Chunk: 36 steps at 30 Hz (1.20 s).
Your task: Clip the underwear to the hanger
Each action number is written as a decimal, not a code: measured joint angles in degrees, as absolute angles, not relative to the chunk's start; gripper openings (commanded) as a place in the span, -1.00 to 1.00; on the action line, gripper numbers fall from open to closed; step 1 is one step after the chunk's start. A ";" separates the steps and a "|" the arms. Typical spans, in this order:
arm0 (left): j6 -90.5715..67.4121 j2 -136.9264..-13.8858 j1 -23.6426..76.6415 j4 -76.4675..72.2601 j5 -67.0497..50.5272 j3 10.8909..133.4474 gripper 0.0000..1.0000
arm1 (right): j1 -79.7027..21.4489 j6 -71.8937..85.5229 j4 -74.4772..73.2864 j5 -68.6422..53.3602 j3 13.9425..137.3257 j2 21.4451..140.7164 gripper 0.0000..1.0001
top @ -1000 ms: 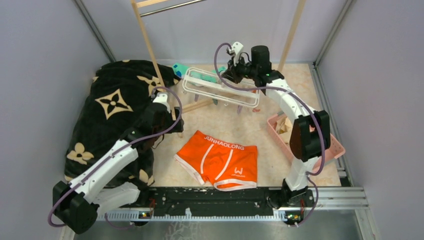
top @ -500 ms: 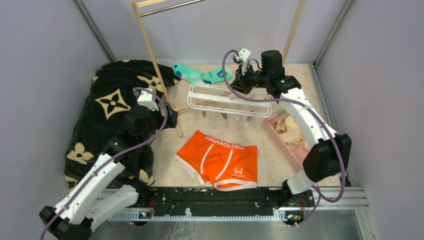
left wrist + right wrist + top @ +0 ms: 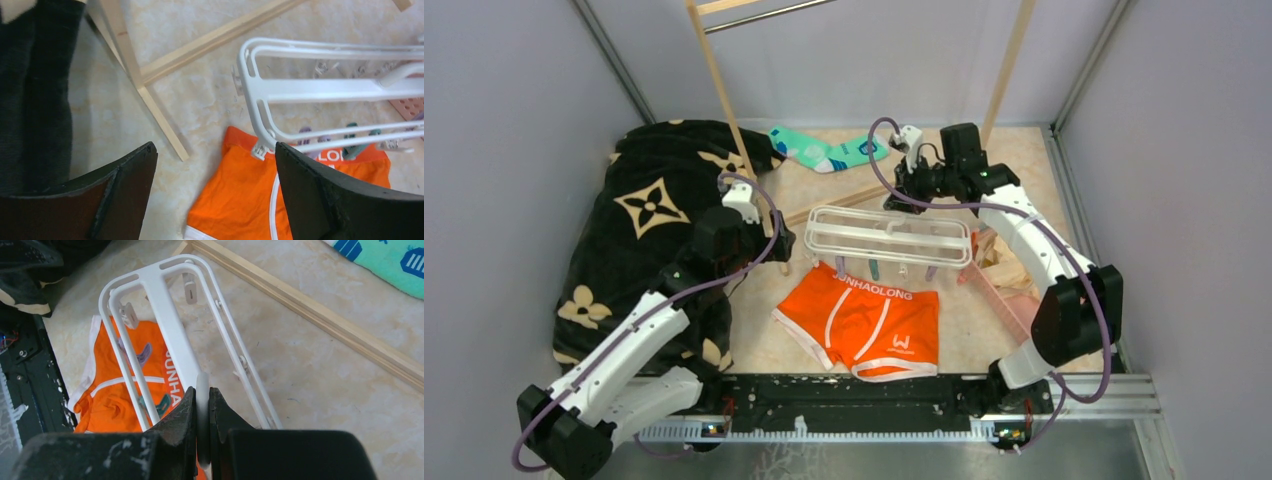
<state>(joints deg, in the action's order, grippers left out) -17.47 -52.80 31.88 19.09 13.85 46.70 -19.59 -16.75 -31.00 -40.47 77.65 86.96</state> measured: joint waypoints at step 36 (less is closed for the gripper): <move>-29.61 -70.76 20.18 -1.39 -16.12 39.05 0.56 | -19.31 -25.63 -29.93 -47.72 75.64 90.94 -1.00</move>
